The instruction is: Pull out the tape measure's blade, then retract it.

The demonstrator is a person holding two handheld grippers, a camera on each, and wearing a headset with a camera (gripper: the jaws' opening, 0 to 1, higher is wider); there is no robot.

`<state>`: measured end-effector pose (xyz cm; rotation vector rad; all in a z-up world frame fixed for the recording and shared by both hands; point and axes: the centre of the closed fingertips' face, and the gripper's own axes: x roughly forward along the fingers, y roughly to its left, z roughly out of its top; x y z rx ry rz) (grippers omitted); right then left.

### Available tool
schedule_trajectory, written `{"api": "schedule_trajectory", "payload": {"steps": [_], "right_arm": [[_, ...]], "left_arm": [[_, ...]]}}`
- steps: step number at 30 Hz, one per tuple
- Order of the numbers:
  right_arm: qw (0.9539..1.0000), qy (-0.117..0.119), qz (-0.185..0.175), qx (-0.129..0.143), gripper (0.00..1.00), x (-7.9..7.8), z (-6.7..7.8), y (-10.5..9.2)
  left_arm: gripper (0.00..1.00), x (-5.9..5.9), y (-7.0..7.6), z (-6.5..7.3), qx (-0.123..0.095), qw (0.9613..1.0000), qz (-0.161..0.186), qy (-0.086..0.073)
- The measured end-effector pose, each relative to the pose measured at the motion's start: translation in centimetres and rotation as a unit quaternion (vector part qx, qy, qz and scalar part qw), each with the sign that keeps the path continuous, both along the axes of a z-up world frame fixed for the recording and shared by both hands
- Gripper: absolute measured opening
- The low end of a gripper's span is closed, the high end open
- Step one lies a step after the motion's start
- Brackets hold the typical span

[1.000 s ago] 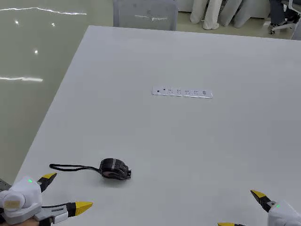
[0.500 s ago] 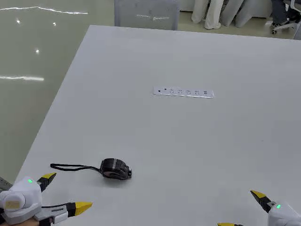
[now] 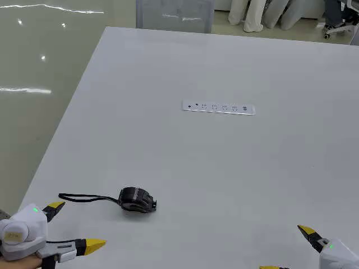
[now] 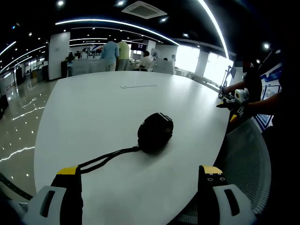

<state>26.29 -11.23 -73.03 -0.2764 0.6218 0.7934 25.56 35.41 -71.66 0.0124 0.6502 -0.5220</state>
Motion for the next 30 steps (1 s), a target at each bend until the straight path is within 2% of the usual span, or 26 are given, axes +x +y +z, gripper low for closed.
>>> {"api": "schedule_trajectory", "payload": {"steps": [3,7,11,15,18,22,25,26,27,29,30], "right_arm": [[0.9998,-0.001,0.015,-0.016,0.99,0.2,-0.2,0.3],[0.9996,0.011,0.025,-0.009,1.0,0.4,-0.3,1.0],[0.9992,0.01,0.039,-0.002,0.99,0.6,-0.1,1.8],[0.9991,0.016,0.04,0.003,0.99,1.0,-0.1,2.0],[0.9989,0.014,0.046,0.003,1.0,1.4,0.1,2.4],[0.9985,0.014,0.052,0.008,0.99,1.9,0.5,3.0],[0.9986,0.012,0.051,0.012,0.99,2.5,0.6,3.5],[0.9986,0.012,0.05,0.012,0.99,2.7,0.6,3.7],[0.9986,0.013,0.05,0.01,0.98,2.8,0.6,3.9],[0.9984,0.014,0.054,0.014,0.99,2.9,0.6,4.2],[0.9983,0.013,0.055,0.015,0.99,2.9,0.6,4.3]], "left_arm": [[1.0,0.4,-0.3,0.1,0.001,0.9998,-0.015,0.01],[1.0,1.4,-0.7,0.5,0.022,0.9987,-0.045,0.005],[1.0,2.5,-1.3,0.9,0.047,0.9952,-0.086,0.002],[1.0,3.4,-2.3,1.3,0.05,0.9921,-0.115,0.002],[1.0,3.8,-3.2,1.1,0.066,0.9869,-0.147,0.003],[1.0,4.1,-4.2,1.2,0.071,0.9841,-0.163,0.003],[1.0,4.1,-4.7,0.8,0.084,0.979,-0.186,0.01],[0.99,3.9,-4.9,0.5,0.093,0.976,-0.196,0.018],[0.99,3.8,-5.0,0.3,0.106,0.9714,-0.211,0.022],[0.98,3.6,-5.2,-0.1,0.128,0.963,-0.236,0.025],[0.98,3.5,-5.3,-0.2,0.13,0.961,-0.242,0.026]]}}
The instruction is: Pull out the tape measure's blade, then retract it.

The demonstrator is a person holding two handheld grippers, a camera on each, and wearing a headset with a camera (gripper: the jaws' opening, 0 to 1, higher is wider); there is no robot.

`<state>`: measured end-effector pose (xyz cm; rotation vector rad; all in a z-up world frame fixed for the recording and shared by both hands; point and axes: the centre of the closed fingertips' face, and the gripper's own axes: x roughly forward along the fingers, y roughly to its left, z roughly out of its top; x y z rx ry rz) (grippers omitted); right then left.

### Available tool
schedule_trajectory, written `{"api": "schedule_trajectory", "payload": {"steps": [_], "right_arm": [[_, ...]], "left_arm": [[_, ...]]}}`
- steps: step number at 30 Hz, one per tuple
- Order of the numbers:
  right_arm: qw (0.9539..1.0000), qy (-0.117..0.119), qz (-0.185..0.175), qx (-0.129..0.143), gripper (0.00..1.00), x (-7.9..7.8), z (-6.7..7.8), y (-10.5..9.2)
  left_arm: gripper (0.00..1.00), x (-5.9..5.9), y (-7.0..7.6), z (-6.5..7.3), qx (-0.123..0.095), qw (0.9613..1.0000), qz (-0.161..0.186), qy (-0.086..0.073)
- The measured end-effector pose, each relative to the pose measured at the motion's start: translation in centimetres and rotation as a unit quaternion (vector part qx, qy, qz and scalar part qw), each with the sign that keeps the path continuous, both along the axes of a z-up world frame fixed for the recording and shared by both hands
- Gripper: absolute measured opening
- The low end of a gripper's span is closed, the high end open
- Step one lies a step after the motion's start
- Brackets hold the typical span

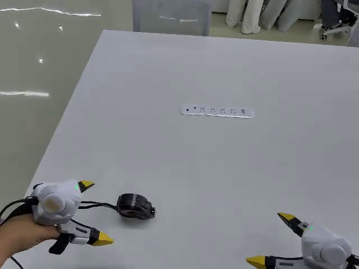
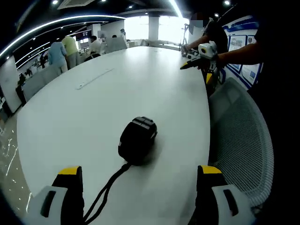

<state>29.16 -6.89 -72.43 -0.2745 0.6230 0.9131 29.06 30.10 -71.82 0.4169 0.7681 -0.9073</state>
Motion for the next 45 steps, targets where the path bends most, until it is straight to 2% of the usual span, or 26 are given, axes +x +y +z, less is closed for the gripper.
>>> {"api": "schedule_trajectory", "payload": {"steps": [1,6,11,14,17,19,25,27,29,31,37,40,43,44,45], "right_arm": [[1.0,0.002,0.009,0.0,0.98,0.0,0.1,0.6],[0.9996,0.001,0.027,0.001,0.98,0.0,0.1,1.8],[0.9986,0.001,0.052,-0.006,0.97,0.2,-0.1,3.1],[0.9981,-0.005,0.062,-0.008,0.97,0.6,0.0,3.8],[0.998,0.005,0.063,0.002,0.98,1.0,0.2,4.6],[0.9972,0.007,0.074,0.001,0.99,1.1,0.2,5.3],[0.9937,-0.007,0.112,-0.009,0.98,2.0,0.8,7.7],[0.9921,-0.009,0.125,-0.011,0.98,2.4,0.9,8.5],[0.9911,-0.006,0.133,-0.008,0.98,2.6,1.1,9.3],[0.9897,-0.006,0.143,-0.008,0.99,2.7,1.1,10.0],[0.9856,-0.007,0.169,-0.01,0.98,2.7,1.3,11.6],[0.9847,-0.008,0.174,-0.009,0.98,3.0,1.4,12.1],[0.9836,-0.01,0.18,-0.006,0.97,3.1,1.5,12.8],[0.9832,-0.011,0.182,-0.005,0.97,3.1,1.5,13.0],[0.9828,-0.011,0.184,-0.006,0.97,3.1,1.4,13.2]], "left_arm": [[0.98,0.3,-0.1,-0.2,0.003,0.9999,-0.014,0.007],[0.98,1.3,-0.6,-0.2,0.012,0.9993,-0.033,0.009],[0.98,2.2,-0.8,-0.3,0.037,0.9973,-0.064,0.006],[0.98,2.6,-0.9,-0.3,0.044,0.996,-0.077,0.014],[0.98,3.0,-1.4,0.0,0.053,0.9936,-0.099,0.011],[0.98,3.4,-1.9,0.2,0.053,0.9926,-0.108,0.017],[0.95,4.4,-3.9,0.7,0.061,0.9874,-0.146,0.011],[0.95,4.7,-4.5,0.6,0.065,0.9859,-0.154,0.007],[0.95,4.7,-4.8,0.2,0.076,0.9828,-0.168,0.007],[0.94,4.4,-5.1,-0.3,0.081,0.9801,-0.181,0.016],[0.83,3.9,-5.6,-1.2,0.096,0.9724,-0.21,0.031],[0.74,3.8,-5.7,-1.5,0.104,0.9686,-0.224,0.027],[0.43,3.9,-5.1,-2.2,0.133,0.9634,-0.23,0.035],[0.35,4.1,-5.2,-2.3,0.135,0.9632,-0.231,0.029],[0.37,3.9,-5.3,-2.5,0.132,0.9629,-0.233,0.033]]}}
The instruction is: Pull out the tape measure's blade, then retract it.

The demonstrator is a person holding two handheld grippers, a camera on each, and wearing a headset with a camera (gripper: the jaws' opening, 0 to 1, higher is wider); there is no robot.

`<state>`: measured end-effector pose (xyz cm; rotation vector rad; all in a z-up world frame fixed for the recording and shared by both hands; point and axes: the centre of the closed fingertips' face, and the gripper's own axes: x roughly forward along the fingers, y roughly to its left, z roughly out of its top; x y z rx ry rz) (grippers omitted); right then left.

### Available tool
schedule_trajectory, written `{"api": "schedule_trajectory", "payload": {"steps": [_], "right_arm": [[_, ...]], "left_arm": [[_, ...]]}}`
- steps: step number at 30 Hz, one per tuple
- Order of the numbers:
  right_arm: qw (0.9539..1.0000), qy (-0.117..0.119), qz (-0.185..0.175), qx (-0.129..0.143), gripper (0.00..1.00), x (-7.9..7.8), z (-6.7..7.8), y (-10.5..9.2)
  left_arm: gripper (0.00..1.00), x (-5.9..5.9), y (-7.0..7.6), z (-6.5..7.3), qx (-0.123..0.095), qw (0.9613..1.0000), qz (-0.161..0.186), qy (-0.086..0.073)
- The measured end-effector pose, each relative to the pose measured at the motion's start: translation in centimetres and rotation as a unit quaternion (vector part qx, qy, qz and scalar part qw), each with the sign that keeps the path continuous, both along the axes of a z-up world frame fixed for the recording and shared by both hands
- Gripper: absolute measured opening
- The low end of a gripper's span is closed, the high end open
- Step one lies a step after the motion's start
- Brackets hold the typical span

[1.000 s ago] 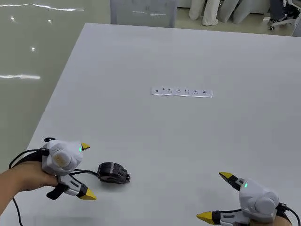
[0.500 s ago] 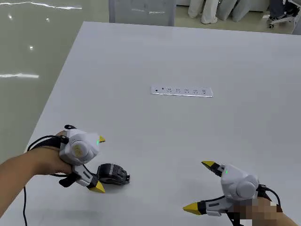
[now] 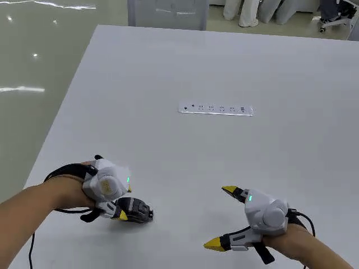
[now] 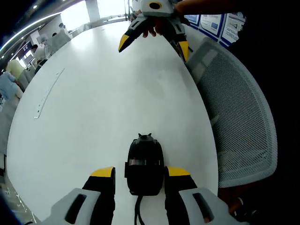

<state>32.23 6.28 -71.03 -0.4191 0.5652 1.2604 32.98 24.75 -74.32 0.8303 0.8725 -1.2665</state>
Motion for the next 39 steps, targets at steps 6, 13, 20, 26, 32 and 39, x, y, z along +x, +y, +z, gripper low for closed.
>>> {"api": "schedule_trajectory", "payload": {"steps": [6,13,20,26,32,39], "right_arm": [[0.9999,0.002,0.016,0.001,0.96,-0.1,-0.2,1.7],[0.9997,0.003,0.023,0.002,0.93,0.0,-0.3,2.9],[0.9976,0.003,0.069,-0.007,0.82,-0.1,-1.7,6.3],[0.9958,0.015,0.09,-0.005,0.72,-0.2,-2.5,8.9],[0.993,0.012,0.116,-0.019,0.6,-0.1,-3.4,10.8],[0.9922,0.024,0.118,-0.032,0.46,0.8,-4.8,12.6]], "left_arm": [[0.39,0.2,-0.8,-0.9,0.003,1.0,0.0,0.005],[0.35,0.0,-1.0,-1.3,0.004,0.9999,0.0,0.012],[0.32,-0.3,-0.9,-1.6,0.008,0.9998,0.006,0.019],[0.31,-0.4,-0.9,-1.7,0.019,0.9996,0.007,0.017],[0.31,-0.3,-0.8,-1.7,0.017,0.9996,0.007,0.02],[0.31,-0.5,-0.7,-1.7,0.027,0.9995,-0.006,0.015]]}}
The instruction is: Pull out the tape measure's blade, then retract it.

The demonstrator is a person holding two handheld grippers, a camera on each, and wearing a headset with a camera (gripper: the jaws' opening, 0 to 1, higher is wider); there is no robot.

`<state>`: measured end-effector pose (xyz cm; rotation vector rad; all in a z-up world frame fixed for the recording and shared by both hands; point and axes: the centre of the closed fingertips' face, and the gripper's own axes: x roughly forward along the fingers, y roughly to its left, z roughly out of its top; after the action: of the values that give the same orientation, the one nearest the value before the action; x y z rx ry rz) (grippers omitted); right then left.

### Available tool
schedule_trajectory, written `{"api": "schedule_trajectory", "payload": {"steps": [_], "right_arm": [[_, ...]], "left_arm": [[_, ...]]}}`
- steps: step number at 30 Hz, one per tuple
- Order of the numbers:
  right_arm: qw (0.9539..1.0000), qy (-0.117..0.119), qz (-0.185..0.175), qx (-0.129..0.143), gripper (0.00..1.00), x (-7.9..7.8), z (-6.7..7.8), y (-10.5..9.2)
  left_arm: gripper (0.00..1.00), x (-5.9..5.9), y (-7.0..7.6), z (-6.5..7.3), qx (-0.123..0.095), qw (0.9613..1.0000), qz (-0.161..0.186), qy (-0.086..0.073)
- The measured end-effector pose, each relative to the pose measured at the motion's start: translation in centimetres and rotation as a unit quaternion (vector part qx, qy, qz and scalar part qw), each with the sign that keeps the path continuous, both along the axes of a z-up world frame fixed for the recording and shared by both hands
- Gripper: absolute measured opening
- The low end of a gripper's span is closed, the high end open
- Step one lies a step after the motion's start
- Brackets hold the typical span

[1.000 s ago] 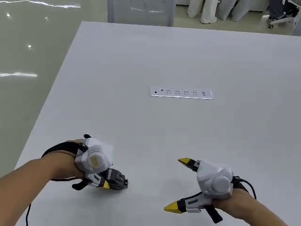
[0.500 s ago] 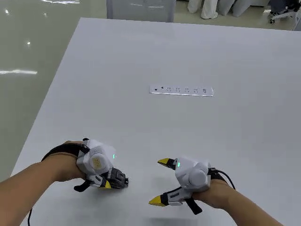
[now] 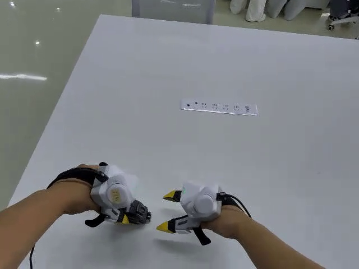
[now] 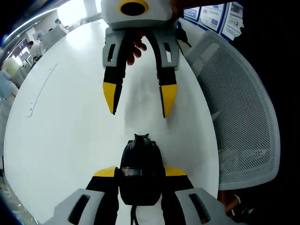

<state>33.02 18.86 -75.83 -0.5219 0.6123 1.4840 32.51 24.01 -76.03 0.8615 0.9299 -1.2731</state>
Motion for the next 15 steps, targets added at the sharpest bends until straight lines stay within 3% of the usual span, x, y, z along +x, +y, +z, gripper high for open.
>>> {"api": "schedule_trajectory", "payload": {"steps": [8,11,15], "right_arm": [[0.9986,0.002,0.04,-0.034,0.36,-1.4,-2.5,0.7],[0.9988,0.003,0.037,-0.031,0.36,-1.2,-2.5,1.4],[0.9992,0.001,0.032,-0.025,0.28,-0.8,-2.6,2.3]], "left_arm": [[0.31,0.1,0.0,0.0,-0.005,1.0,0.002,0.006],[0.31,0.1,0.0,0.0,-0.007,0.9999,0.004,0.008],[0.31,0.1,0.0,0.0,-0.007,0.9999,0.006,0.008]]}}
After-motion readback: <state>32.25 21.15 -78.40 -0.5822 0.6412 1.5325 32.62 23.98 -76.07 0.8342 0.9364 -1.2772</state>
